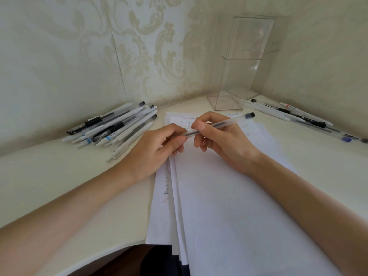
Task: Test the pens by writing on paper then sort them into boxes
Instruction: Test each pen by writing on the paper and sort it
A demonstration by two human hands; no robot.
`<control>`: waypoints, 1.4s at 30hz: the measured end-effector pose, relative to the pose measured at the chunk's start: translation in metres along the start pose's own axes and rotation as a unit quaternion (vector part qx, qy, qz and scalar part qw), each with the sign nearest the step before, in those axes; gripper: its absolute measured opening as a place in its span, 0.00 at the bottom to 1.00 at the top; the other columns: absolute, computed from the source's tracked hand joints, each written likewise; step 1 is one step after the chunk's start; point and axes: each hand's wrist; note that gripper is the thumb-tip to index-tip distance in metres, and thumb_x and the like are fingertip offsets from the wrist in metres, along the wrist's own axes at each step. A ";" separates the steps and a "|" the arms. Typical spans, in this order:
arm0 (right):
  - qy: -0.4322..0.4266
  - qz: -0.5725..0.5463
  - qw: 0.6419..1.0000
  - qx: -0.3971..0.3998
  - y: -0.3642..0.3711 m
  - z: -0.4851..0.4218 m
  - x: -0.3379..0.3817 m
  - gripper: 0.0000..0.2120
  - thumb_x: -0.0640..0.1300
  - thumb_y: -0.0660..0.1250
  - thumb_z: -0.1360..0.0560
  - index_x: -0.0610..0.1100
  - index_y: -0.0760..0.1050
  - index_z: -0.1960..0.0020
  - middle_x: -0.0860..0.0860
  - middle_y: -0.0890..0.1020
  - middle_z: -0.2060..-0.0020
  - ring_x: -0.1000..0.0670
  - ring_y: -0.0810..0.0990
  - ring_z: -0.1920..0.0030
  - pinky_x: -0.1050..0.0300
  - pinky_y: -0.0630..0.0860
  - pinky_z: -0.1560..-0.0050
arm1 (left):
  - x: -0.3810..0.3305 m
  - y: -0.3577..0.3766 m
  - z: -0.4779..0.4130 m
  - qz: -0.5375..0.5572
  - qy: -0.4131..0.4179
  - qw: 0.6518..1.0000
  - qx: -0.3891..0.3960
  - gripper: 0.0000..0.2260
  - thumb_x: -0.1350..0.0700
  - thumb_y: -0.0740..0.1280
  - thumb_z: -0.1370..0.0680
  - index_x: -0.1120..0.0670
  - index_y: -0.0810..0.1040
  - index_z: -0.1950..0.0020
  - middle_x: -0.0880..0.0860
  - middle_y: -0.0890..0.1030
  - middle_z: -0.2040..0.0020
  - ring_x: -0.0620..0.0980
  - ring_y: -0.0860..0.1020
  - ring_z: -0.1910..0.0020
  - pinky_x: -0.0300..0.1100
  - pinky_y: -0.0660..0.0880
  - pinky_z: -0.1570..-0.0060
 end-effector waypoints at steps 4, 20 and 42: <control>0.000 0.087 0.994 -0.071 -0.005 -0.002 -0.004 0.08 0.47 0.68 0.26 0.44 0.75 0.51 0.47 0.82 0.66 0.50 0.76 0.64 0.57 0.73 0.60 | 0.008 -0.012 0.002 -0.071 -0.025 0.989 -0.128 0.06 0.57 0.62 0.21 0.53 0.75 0.45 0.45 0.80 0.61 0.40 0.78 0.60 0.33 0.73 0.56; 0.000 0.406 0.910 -0.079 -0.003 0.001 -0.005 0.04 0.44 0.62 0.21 0.47 0.74 0.53 0.56 0.77 0.60 0.62 0.72 0.64 0.73 0.67 0.63 | 0.019 -0.064 0.015 -0.391 -0.038 0.883 -0.257 0.12 0.57 0.63 0.26 0.56 0.79 0.44 0.57 0.76 0.47 0.58 0.72 0.48 0.50 0.68 0.50; 0.096 0.697 0.688 -0.175 -0.177 0.016 -0.010 0.22 0.45 0.57 0.21 0.40 0.63 0.28 0.41 0.72 0.33 0.42 0.67 0.33 0.51 0.62 0.34 | -0.014 0.090 -0.053 -0.195 0.064 0.965 0.164 0.26 0.38 0.49 0.26 0.45 0.73 0.35 0.40 0.69 0.34 0.38 0.65 0.36 0.26 0.54 0.39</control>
Point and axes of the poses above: each hand's wrist, its own z-axis away from the middle knuckle, its own y-axis out of the palm, x = y × z
